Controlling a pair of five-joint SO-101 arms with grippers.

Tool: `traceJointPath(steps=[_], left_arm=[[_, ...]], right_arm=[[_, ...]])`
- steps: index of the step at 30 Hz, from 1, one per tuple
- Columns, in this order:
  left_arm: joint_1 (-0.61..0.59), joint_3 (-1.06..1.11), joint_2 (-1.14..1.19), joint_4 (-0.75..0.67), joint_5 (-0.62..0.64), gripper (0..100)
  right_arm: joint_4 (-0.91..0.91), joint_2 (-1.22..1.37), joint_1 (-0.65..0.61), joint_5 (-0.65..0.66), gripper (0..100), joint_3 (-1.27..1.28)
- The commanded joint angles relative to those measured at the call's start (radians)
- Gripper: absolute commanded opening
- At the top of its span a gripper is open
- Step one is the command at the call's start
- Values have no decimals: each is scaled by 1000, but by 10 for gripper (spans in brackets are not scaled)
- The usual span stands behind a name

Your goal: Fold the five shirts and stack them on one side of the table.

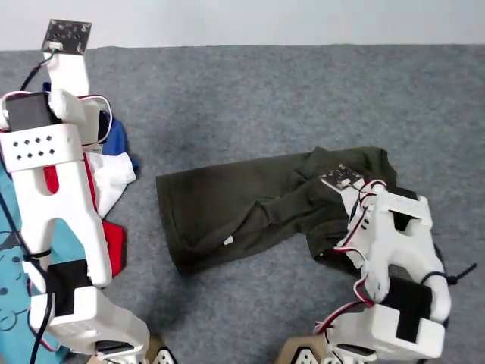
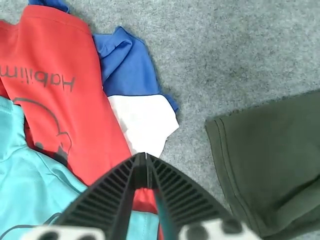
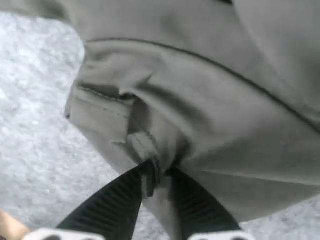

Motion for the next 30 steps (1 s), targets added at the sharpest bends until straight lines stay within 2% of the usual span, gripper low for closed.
traceJointPath(steps=[1,5,16,26,30], left_arm=[[0,-2,-54,26,5,2],[0,-2,-54,25,5,2],[2,-7,-55,25,5,2],[3,-7,-55,25,5,2],[3,-7,-55,25,5,2]], right_arm=[[5,28,51,89,10,-3],[44,27,101,190,9,-11],[225,35,209,350,9,-238],[300,36,216,379,11,-247],[344,24,216,390,105,-267]])
